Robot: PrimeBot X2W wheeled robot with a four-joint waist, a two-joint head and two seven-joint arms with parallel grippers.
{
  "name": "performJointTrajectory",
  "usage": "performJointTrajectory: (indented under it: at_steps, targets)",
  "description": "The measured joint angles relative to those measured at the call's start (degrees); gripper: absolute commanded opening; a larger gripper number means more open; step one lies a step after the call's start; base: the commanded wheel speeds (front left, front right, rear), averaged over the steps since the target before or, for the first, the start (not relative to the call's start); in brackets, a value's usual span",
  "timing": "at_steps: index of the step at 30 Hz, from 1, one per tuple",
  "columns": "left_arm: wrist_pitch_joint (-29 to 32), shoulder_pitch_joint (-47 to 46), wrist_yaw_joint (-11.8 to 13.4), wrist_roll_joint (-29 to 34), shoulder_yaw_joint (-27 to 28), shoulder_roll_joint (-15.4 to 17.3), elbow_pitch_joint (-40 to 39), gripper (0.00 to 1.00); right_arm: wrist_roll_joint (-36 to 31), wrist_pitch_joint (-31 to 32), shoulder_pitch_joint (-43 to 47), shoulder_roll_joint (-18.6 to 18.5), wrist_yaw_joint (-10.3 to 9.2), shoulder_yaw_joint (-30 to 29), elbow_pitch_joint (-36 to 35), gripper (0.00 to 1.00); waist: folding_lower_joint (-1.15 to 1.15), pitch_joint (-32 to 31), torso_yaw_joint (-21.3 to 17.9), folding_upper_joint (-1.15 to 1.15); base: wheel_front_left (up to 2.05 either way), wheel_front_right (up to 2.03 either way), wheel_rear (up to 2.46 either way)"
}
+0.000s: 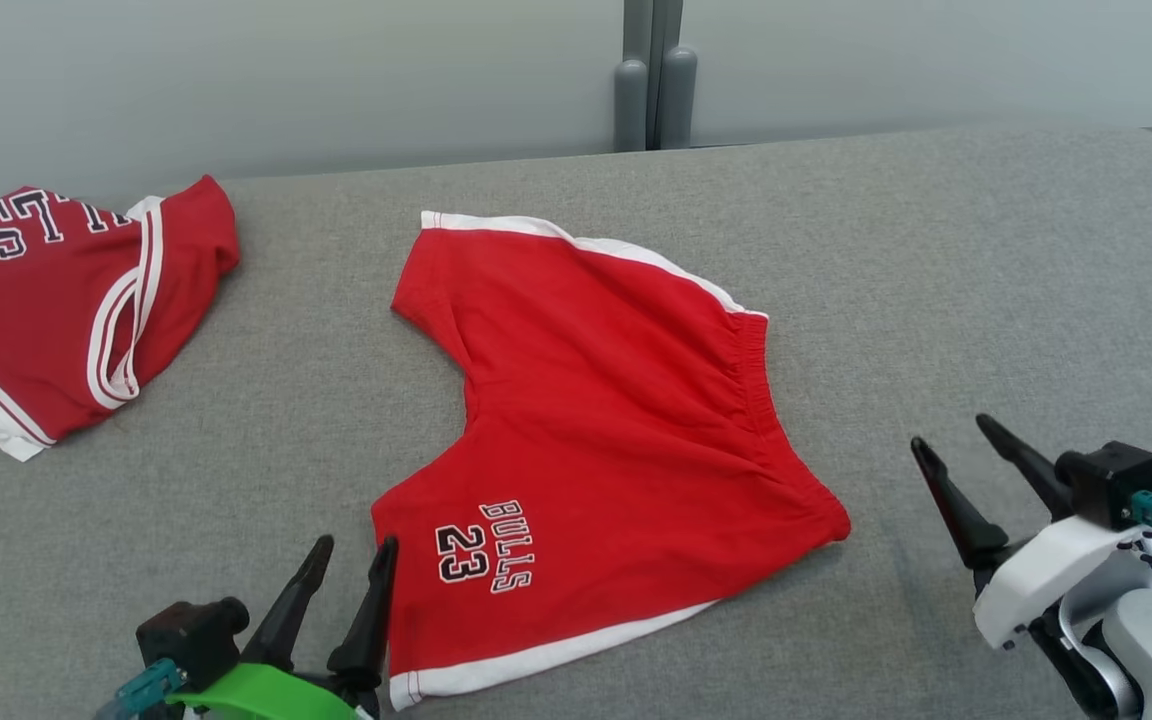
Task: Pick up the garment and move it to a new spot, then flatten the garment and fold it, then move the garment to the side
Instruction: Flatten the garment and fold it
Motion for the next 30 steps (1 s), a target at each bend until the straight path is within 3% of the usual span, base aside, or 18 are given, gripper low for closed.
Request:
performJointTrajectory:
  at_steps: [10,19,30]
  targets:
    - [-1.33,-3.53,1.72,3.53,-0.11,-1.78,-2.80,1.00,-2.46,-0.01,-3.20,0.92,-3.14,-5.69,-6.70,1.00,0.00,-2.57,-0.83,0.00,0.00,0.00,0.00]
    - [-2.05,-3.96,6.59,6.22,3.04,-2.48,-3.96,1.00,-4.28,-0.08,-2.75,4.48,-5.97,-10.29,-10.54,1.00,0.00,-3.92,-0.81,0.00,0.00,0.00,0.00]
    - [-2.50,-1.82,8.11,7.66,5.32,-2.85,-4.42,1.00,-6.87,-0.09,3.83,9.17,-6.48,-11.84,-12.04,1.00,0.00,-4.35,-0.80,0.00,0.00,0.00,0.00]
